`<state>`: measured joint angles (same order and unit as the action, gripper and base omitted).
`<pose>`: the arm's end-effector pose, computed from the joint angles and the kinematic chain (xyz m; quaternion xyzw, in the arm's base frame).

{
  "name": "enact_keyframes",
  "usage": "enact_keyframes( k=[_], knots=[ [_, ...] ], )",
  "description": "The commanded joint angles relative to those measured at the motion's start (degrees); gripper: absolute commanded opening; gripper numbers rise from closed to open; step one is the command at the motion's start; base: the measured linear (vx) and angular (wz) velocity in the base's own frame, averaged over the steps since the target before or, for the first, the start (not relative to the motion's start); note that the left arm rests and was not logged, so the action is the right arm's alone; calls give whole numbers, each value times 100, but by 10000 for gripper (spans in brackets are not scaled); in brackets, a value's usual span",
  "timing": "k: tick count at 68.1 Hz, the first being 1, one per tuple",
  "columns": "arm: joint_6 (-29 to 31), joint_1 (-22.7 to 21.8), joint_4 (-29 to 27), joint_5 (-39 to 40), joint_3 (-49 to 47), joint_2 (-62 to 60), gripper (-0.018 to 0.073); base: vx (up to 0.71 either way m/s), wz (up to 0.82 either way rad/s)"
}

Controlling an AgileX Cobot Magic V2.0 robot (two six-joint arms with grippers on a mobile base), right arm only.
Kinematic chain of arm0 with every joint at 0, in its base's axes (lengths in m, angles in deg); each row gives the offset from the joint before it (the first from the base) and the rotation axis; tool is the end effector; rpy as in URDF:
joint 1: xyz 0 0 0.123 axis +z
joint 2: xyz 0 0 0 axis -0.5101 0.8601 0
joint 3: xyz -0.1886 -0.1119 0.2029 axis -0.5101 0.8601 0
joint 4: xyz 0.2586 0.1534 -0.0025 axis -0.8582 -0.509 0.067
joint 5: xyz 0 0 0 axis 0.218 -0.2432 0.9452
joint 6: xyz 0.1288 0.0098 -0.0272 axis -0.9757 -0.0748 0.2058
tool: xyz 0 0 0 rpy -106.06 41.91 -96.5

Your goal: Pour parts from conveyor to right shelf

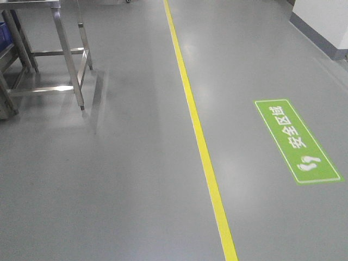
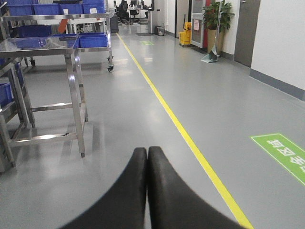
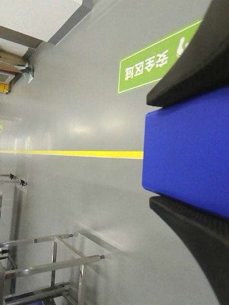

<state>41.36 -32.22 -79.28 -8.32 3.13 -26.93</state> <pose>0.1158 0.0075 0.2888 -0.0611 0.7925 -0.0123 0.6067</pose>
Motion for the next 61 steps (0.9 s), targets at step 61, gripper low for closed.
enact_keyframes(
  k=[61],
  knots=[
    [21,-4,-17,454,-154,76,-6,74,-3]
  ],
)
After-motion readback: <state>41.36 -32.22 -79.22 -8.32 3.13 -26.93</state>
